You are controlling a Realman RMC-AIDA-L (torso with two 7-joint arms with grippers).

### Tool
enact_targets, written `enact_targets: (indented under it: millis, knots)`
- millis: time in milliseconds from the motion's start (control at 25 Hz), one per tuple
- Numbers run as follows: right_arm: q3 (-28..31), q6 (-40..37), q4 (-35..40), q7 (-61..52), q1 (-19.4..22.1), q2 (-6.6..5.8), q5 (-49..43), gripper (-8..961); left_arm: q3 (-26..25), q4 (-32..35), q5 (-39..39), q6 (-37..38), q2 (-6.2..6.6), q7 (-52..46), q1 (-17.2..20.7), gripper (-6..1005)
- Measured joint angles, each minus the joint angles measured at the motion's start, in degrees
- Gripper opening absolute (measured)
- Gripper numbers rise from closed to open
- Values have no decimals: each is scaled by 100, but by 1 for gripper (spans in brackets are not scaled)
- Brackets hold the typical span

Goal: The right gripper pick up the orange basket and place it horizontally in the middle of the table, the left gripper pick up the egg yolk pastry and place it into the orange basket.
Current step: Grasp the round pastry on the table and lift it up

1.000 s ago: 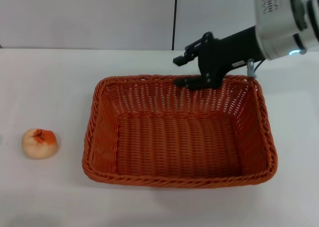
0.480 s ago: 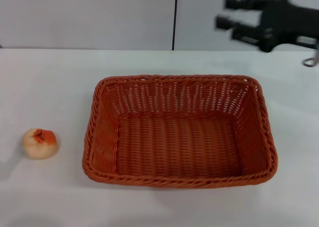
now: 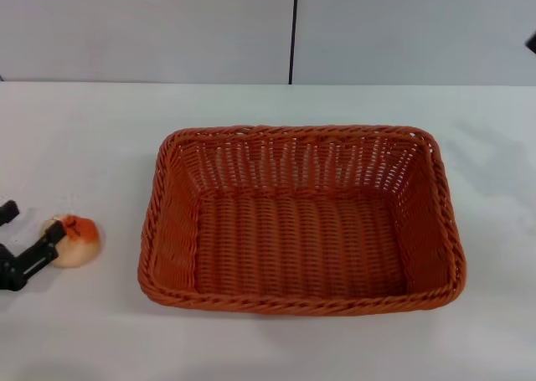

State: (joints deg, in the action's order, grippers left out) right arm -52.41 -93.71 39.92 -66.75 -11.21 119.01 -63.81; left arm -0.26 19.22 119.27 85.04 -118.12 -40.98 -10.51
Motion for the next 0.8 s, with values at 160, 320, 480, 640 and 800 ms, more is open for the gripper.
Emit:
enact_targets:
  millis: [160, 320, 480, 640, 800]
  knots:
    - [238, -286, -175, 4, 68, 0, 16, 505, 171, -3, -2, -172, 0, -27, -43, 701]
    - [309, -360, -223, 3, 66, -6, 26, 511, 447, -5, -2, -139, 0, -82, 8, 699]
    - [312, -318, -273, 2, -14, -8, 36, 517, 595, -11, -2, -104, 0, -102, 58, 697]
    - [315, -296, -278, 2, -81, -17, 38, 522, 829, -21, -2, -101, 0, -101, 111, 695]
    - [317, -286, -280, 3, -102, -18, 40, 528, 849, -21, -1, -101, -4, -29, 126, 693]
